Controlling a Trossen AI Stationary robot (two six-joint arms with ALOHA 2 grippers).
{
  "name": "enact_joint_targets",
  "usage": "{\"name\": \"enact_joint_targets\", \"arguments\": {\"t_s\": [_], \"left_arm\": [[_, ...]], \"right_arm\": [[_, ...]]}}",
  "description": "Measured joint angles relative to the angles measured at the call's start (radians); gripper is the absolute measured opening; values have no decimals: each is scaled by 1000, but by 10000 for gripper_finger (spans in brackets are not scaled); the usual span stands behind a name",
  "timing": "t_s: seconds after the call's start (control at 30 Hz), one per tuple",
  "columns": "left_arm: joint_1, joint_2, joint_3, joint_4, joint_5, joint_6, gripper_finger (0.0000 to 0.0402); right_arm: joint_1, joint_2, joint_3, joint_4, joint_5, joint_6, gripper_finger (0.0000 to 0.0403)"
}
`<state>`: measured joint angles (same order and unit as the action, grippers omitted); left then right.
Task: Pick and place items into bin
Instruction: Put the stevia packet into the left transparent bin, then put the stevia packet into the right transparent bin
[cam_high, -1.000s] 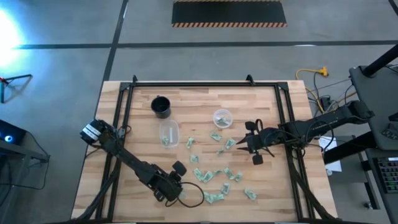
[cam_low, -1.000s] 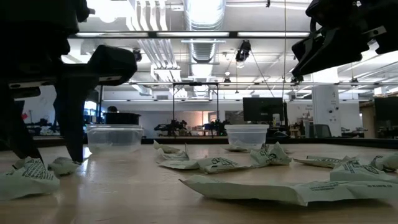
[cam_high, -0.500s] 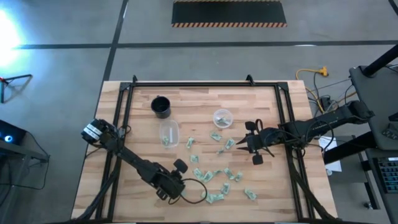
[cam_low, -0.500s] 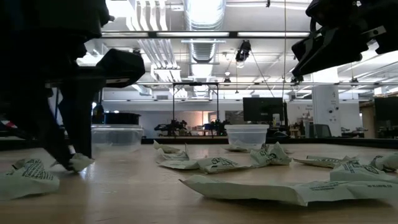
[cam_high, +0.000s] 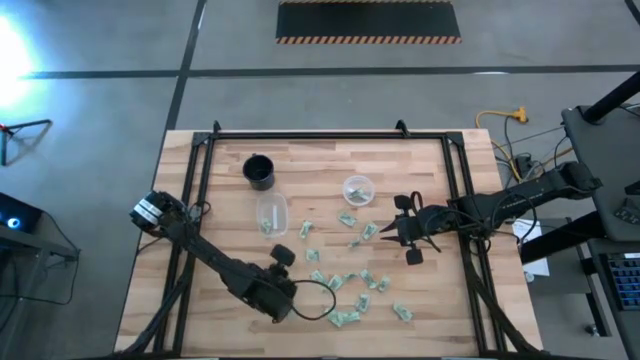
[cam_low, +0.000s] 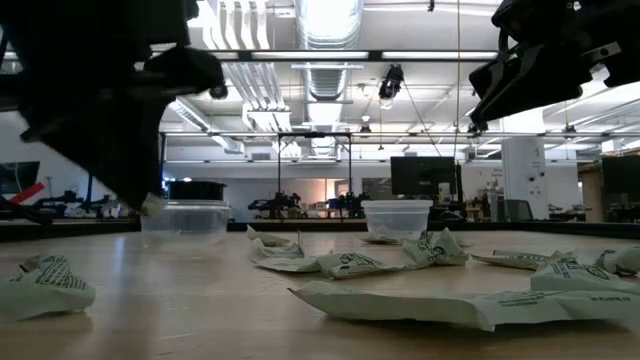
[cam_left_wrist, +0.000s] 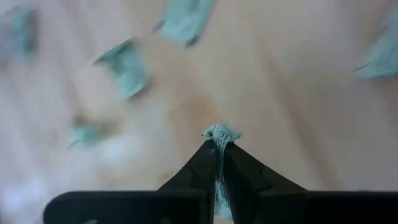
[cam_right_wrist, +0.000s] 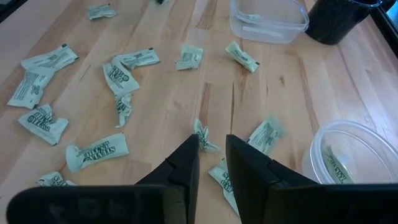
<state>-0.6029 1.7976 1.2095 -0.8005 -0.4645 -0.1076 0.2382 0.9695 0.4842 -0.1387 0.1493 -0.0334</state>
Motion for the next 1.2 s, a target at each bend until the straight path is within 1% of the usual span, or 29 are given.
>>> {"name": "enact_joint_targets", "arguments": {"t_s": [0.1, 0.27, 0.37, 0.63, 0.8, 0.93, 1.03, 1.2], "left_arm": [[1, -1, 28, -97, -89, -34, 10], [9, -3, 48, -210, -288, -44, 10], [38, -5, 37, -247, -358, -47, 10], [182, -12, 1, -339, -378, -126, 10], [261, -39, -45, -363, -343, -149, 15], [290, -67, -67, -346, -312, -149, 37], [290, -94, -70, -304, -309, -148, 60], [289, -135, -70, -296, -293, -148, 90]], "right_arm": [[0, 0, -4, -1, 0, 0, 68], [0, 0, -6, 0, 0, 0, 68], [0, 0, -6, 0, 0, 0, 68], [0, 0, -6, 0, 0, 0, 68], [0, 0, -8, -2, 0, 4, 68], [0, 0, -11, -5, 0, 4, 68], [0, 0, -11, -6, 0, 5, 68], [0, 0, -11, -6, 0, 12, 68]]}}
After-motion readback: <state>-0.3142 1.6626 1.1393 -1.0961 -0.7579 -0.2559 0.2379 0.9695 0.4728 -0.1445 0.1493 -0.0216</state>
